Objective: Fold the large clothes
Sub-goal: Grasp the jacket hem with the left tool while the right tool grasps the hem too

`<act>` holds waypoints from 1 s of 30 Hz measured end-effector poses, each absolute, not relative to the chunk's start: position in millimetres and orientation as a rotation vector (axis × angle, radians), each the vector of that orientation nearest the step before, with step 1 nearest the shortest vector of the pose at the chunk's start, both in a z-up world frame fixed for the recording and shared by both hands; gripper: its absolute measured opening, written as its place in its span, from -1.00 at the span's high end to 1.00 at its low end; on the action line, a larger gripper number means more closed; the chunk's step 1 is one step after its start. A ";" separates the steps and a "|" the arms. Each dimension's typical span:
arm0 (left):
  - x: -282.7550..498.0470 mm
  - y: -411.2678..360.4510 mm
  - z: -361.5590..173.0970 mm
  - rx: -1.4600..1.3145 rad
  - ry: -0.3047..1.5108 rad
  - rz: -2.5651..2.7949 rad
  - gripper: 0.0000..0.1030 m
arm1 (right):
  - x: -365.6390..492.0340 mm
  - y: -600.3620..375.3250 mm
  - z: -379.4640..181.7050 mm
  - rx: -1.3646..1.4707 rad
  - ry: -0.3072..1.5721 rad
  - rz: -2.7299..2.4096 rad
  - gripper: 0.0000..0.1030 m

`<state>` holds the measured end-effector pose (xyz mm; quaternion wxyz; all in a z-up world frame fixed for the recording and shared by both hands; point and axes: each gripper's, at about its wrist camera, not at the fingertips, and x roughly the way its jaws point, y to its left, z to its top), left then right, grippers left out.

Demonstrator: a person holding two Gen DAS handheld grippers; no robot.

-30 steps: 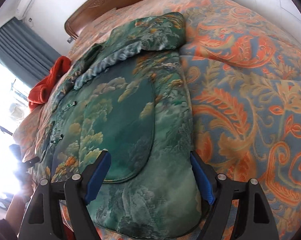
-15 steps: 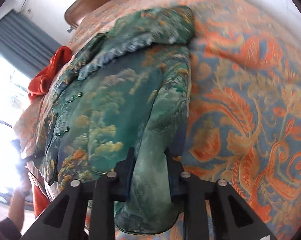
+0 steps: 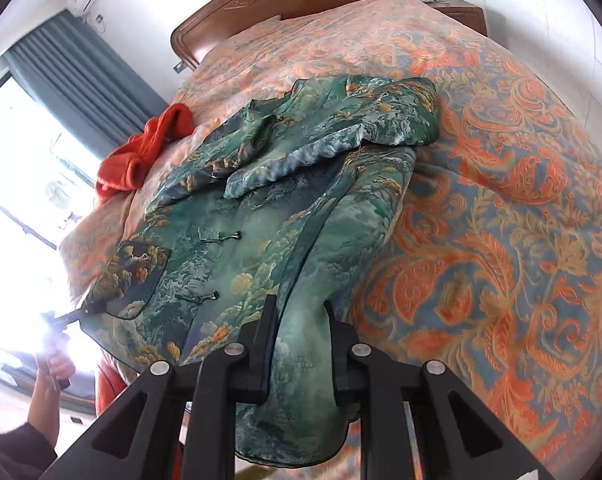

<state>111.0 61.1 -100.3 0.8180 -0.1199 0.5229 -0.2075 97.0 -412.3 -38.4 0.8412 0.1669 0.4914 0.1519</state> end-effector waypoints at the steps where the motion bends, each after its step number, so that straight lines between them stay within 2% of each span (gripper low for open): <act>1: 104.8 64.2 -102.2 -0.251 1.122 -0.441 0.72 | 90.4 -412.3 -38.9 0.349 1.046 0.321 0.63; 12: 31.1 84.0 -145.1 -0.318 1.251 -0.420 0.71 | 1.3 -426.8 -92.4 0.436 1.169 0.278 0.63; 19: 38.5 87.0 -154.3 -0.334 1.305 -0.415 0.71 | -44.4 -431.5 -121.2 0.510 1.224 0.260 0.63; 24: 45.5 87.3 -131.8 -0.347 1.291 -0.427 0.72 | -39.5 -424.4 -124.7 0.476 1.217 0.258 0.63; 30: 33.7 104.5 -95.4 -0.412 1.235 -0.491 0.72 | -39.5 -423.6 -86.9 0.542 1.211 0.338 0.64</act>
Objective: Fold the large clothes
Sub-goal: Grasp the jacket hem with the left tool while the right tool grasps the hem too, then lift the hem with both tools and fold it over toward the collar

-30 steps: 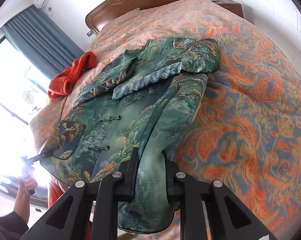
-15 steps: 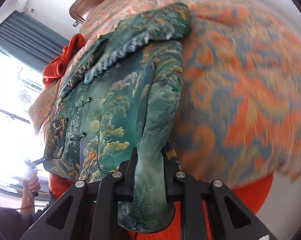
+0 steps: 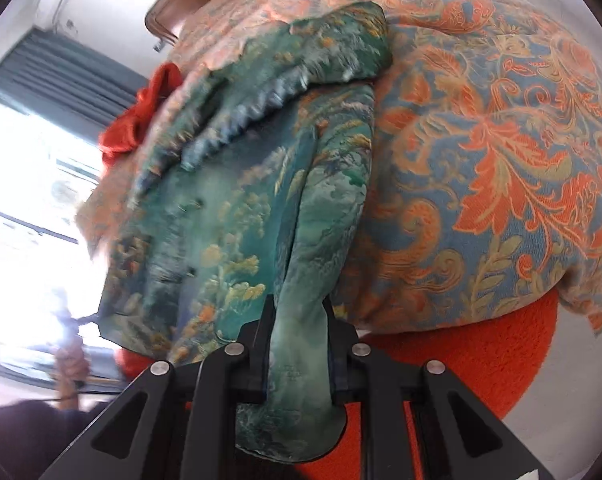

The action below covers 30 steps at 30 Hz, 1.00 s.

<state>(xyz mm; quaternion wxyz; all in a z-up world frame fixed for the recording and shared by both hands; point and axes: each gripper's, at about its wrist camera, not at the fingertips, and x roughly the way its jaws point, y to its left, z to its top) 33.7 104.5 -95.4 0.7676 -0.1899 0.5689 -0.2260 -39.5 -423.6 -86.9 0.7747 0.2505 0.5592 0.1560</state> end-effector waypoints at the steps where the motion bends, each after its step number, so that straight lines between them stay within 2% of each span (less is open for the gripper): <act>1: 34.0 104.9 -93.1 -0.403 1.230 -0.500 0.72 | -37.7 -426.8 -80.5 0.577 1.211 0.347 0.64; 6: 25.0 94.9 -103.0 -0.289 1.277 -0.484 0.72 | -31.4 -440.9 -73.7 0.607 1.220 0.362 0.66; 9: 15.5 99.2 -109.0 -0.311 1.314 -0.480 0.72 | -36.1 -439.8 -84.2 0.620 1.272 0.355 0.66; 12: 22.9 114.9 -88.4 -0.414 1.284 -0.501 0.72 | -40.7 -444.0 -83.0 0.706 1.268 0.362 0.67; 16: 58.9 132.7 -42.4 -0.498 1.170 -0.556 0.72 | -22.1 -449.0 -55.9 0.757 1.166 0.405 0.67; 21: 126.4 137.6 -16.9 -0.514 1.088 -0.564 0.70 | 38.4 -454.9 -21.7 0.752 1.027 0.430 0.67; 30: 262.3 120.0 -48.2 -0.553 1.091 -0.424 0.66 | 175.2 -466.0 -57.0 0.885 0.953 0.336 0.67</act>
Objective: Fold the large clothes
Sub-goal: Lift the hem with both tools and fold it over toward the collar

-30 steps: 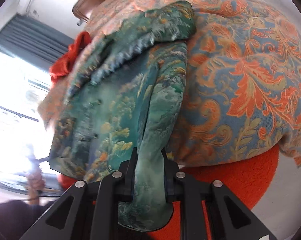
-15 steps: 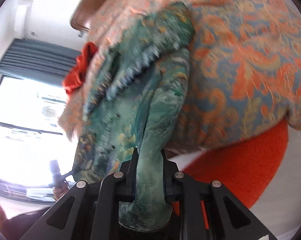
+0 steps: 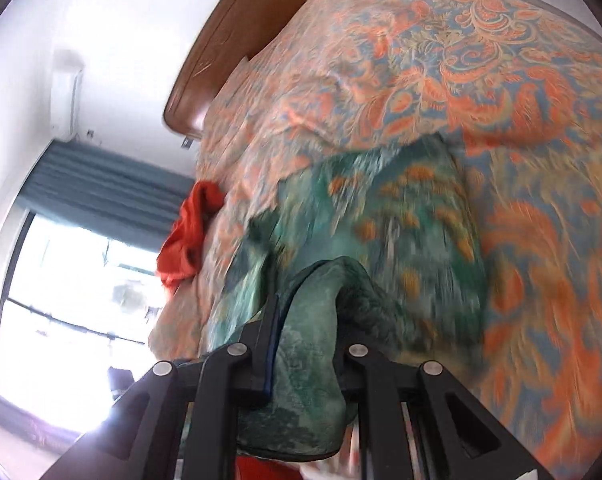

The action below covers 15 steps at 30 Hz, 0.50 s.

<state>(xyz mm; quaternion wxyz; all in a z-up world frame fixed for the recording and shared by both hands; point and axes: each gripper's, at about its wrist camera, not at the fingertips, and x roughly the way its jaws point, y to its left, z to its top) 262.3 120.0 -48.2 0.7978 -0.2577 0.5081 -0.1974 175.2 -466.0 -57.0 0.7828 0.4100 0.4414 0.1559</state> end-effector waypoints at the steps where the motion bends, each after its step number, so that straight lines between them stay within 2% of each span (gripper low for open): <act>1: 276.4 116.0 -53.5 -0.542 1.098 -0.399 0.63 | 190.3 -462.5 -64.9 0.882 0.948 0.325 0.67; 6: 312.6 102.6 -84.0 -0.535 1.139 -0.308 0.44 | 229.7 -459.0 -98.8 0.946 0.919 0.275 0.55; 8: 321.1 100.8 -93.5 -0.545 1.158 -0.290 0.34 | 244.7 -463.3 -119.7 1.018 0.944 0.248 0.43; 9: 325.0 102.1 -97.9 -0.573 1.167 -0.289 0.30 | 249.8 -464.8 -126.9 1.048 0.949 0.242 0.31; 11: 326.2 108.8 -95.3 -0.645 1.168 -0.314 0.00 | 255.1 -469.9 -138.3 1.144 0.929 0.242 0.09; 12: 326.2 114.1 -91.0 -0.685 1.152 -0.336 -0.09 | 255.0 -472.7 -140.3 1.194 0.906 0.247 -0.08; 13: 326.4 118.1 -85.9 -0.706 1.133 -0.344 -0.29 | 255.1 -476.3 -139.8 1.241 0.878 0.255 -0.21; 14: 324.2 128.5 -76.5 -0.731 1.086 -0.343 -0.58 | 254.7 -479.4 -137.3 1.272 0.856 0.265 -0.25; 15: 322.1 137.8 -67.3 -0.734 1.042 -0.320 -0.73 | 253.6 -483.4 -132.6 1.289 0.832 0.273 -0.28</act>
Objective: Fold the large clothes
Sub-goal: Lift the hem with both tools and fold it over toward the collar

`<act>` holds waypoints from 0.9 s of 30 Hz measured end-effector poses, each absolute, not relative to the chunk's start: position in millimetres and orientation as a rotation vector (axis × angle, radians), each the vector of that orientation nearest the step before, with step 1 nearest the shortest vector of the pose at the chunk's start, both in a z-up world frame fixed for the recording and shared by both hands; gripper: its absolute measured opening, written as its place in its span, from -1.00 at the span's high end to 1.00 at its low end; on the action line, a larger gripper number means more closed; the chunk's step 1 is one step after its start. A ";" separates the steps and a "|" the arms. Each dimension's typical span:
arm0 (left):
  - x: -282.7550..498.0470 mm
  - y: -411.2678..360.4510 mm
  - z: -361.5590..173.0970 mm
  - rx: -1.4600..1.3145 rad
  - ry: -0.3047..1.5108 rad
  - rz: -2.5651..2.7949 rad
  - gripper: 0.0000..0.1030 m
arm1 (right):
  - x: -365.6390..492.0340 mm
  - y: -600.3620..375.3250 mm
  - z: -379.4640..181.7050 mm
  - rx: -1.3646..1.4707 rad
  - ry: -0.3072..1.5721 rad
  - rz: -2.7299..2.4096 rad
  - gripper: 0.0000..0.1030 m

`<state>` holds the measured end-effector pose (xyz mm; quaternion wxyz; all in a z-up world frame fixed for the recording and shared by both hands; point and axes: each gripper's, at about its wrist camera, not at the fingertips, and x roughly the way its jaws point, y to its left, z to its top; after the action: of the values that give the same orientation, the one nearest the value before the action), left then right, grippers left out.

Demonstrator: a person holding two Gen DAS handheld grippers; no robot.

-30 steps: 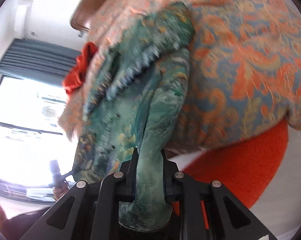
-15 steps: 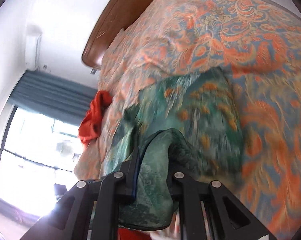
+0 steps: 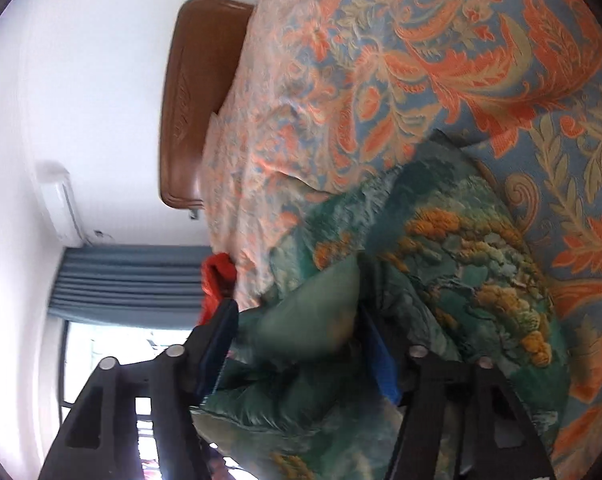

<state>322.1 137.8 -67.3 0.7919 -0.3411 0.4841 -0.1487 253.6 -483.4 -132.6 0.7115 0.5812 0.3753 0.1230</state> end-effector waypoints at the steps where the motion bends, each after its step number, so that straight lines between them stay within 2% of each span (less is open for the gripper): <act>1: 319.0 147.7 -57.8 -0.739 0.997 -0.300 -0.89 | 253.4 -488.2 -124.2 1.282 0.804 0.279 -0.32; 6: 310.8 170.5 -49.7 -0.685 0.979 -0.326 -0.90 | 247.9 -504.4 -87.1 1.121 0.753 0.253 -0.40; 11: 311.3 136.2 -78.4 -0.434 1.077 -0.339 -0.89 | 247.9 -486.0 -73.0 0.743 0.894 0.210 -0.40; 15: 326.8 98.0 -94.7 -0.312 1.077 -0.315 -0.83 | 263.4 -455.9 -78.1 0.539 0.963 0.197 -0.40; 17: 338.0 85.5 -102.1 -0.279 1.090 -0.299 -0.59 | 271.1 -443.6 -81.4 0.497 0.972 0.212 -0.40; 18: 345.8 77.0 -107.2 -0.256 1.102 -0.278 -0.56 | 276.9 -437.1 -83.1 0.466 0.983 0.219 -0.40; 19: 349.9 73.6 -109.4 -0.239 1.105 -0.255 -0.45 | 282.6 -430.4 -86.0 0.417 0.997 0.207 -0.40; 20: 353.0 70.6 -111.5 -0.224 1.103 -0.234 0.07 | 290.9 -423.1 -90.0 0.360 1.008 0.172 -0.40; 21: 355.2 70.0 -113.4 -0.211 1.106 -0.211 0.45 | 296.9 -419.0 -93.9 0.321 1.013 0.136 -0.40; 22: 354.4 70.6 -112.9 -0.213 1.108 -0.199 0.74 | 300.2 -416.6 -97.9 0.301 1.017 0.103 -0.39; 23: 352.9 71.9 -111.8 -0.215 1.096 -0.181 0.79 | 301.8 -414.9 -101.2 0.300 1.022 0.087 -0.23; 24: 345.3 74.5 -104.5 -0.213 1.064 -0.170 0.80 | 301.4 -413.6 -103.8 0.311 1.028 0.100 0.45; 25: 344.2 75.0 -102.2 -0.206 1.049 -0.170 0.82 | 301.7 -409.8 -104.8 0.299 1.035 0.106 0.66; 27: 332.5 75.2 -84.1 -0.173 0.997 -0.150 0.82 | 290.9 -397.3 -92.8 0.193 0.985 0.093 0.71</act>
<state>332.5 75.2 -84.1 0.8721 -0.0827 0.4769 -0.0719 290.9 -397.3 -92.8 0.8756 0.0924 0.4720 0.0446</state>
